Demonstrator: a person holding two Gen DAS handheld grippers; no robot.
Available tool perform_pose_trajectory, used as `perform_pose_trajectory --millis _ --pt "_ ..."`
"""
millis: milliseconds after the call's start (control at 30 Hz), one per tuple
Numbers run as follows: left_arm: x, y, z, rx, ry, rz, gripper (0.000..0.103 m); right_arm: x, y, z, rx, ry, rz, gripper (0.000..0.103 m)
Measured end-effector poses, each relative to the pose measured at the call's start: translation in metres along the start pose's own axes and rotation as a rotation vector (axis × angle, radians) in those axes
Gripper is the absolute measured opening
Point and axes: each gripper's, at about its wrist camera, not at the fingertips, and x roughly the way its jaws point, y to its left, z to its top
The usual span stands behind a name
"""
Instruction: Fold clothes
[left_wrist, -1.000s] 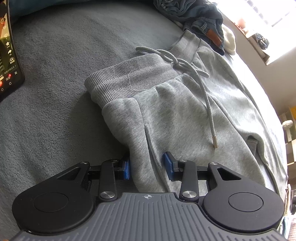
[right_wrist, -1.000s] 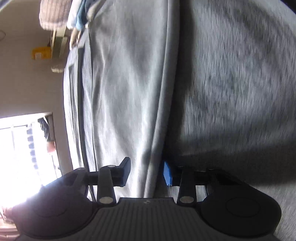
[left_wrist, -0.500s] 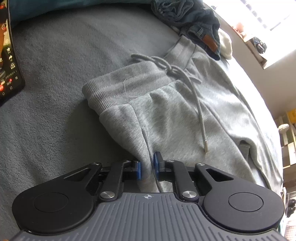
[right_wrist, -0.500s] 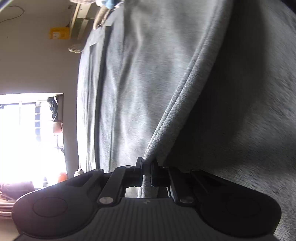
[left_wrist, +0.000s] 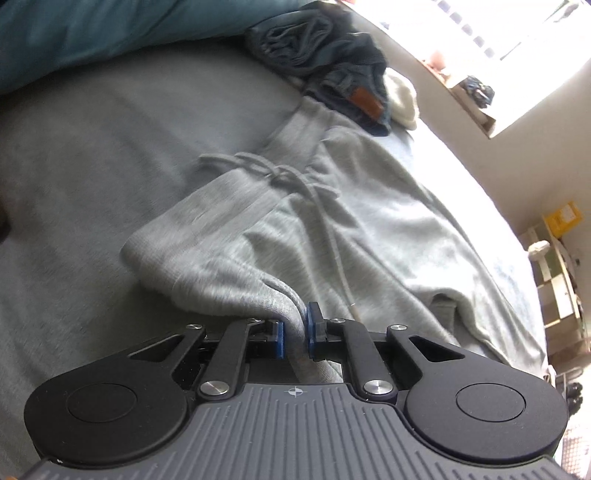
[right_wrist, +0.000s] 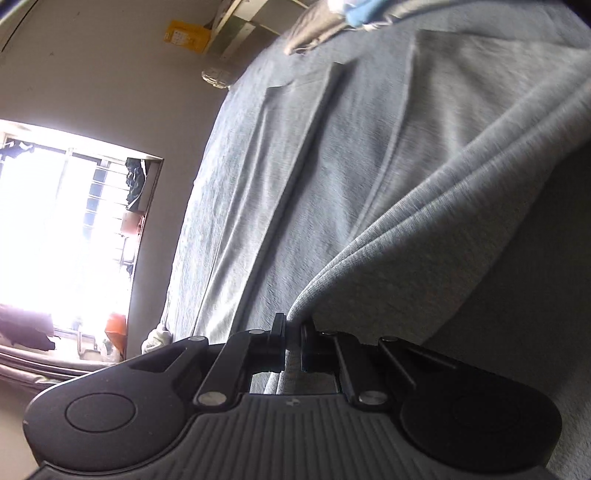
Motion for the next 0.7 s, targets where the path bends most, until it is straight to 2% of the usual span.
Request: perform_pose_trajectory --millis 367,700 --pt "0.017 -0.029 0.029 0.011 -0.046 -0.116 0.01 0.024 0.059 0.02 -0.123 -0.045 -0.032 0.007" --pt "0.033 -0.067 0.074 0.007 -0.031 -0.106 0.009 0.071 0.138 0.049 -0.164 -0.034 -0.156 0.007"
